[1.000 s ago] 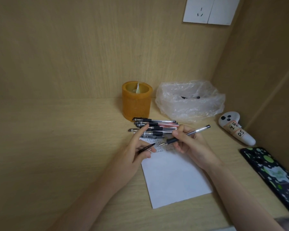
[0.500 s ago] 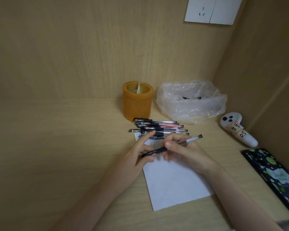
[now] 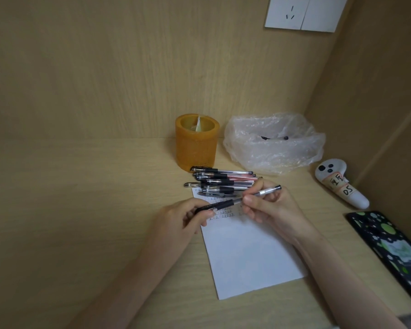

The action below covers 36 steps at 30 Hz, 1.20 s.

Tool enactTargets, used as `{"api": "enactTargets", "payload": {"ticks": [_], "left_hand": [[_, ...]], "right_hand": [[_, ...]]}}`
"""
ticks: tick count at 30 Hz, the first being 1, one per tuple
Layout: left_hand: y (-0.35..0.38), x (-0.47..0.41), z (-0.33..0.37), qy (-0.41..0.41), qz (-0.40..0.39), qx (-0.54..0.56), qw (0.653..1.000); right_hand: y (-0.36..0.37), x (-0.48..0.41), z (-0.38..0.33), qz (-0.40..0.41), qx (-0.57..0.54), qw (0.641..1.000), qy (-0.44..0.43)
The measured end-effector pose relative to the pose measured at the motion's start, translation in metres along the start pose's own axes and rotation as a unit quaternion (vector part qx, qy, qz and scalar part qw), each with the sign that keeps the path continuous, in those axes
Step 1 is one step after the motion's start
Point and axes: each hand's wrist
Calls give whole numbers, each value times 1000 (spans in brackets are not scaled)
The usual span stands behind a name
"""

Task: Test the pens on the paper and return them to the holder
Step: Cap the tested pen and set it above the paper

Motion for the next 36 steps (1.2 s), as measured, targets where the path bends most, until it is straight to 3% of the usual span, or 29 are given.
{"api": "enactTargets", "payload": {"ticks": [6, 13, 18, 22, 25, 29, 32, 36], "left_hand": [[1, -1, -3, 13, 1, -28, 1000], [1, -4, -5, 47, 26, -136, 989], [0, -4, -5, 53, 34, -133, 989], [-1, -7, -8, 70, 43, -130, 988], [-1, -6, -11, 80, 11, -145, 986], [1, -5, -13, 71, -80, -187, 976], [2, -6, -17, 63, -122, -212, 967], [2, -8, -22, 72, -125, -222, 964]], "right_hand": [[1, 0, -1, -5, 17, 1000, -10], [-15, 1, -9, 80, 108, 990, 40], [-20, -2, -18, 62, 254, 963, 66], [-23, -9, -26, 137, 304, 941, 52], [-26, -9, -19, 147, 366, 917, 51], [-33, -11, -7, 83, 513, 854, 24], [-28, -21, -17, -29, 551, 833, 46], [-15, -46, -21, -168, 620, 760, 101]]}}
Point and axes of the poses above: each hand's wrist, its own x-axis away from the middle knuckle, its own y-axis out of the palm, z = x × y, and after that the axes turned 13 degrees about x, right-handed
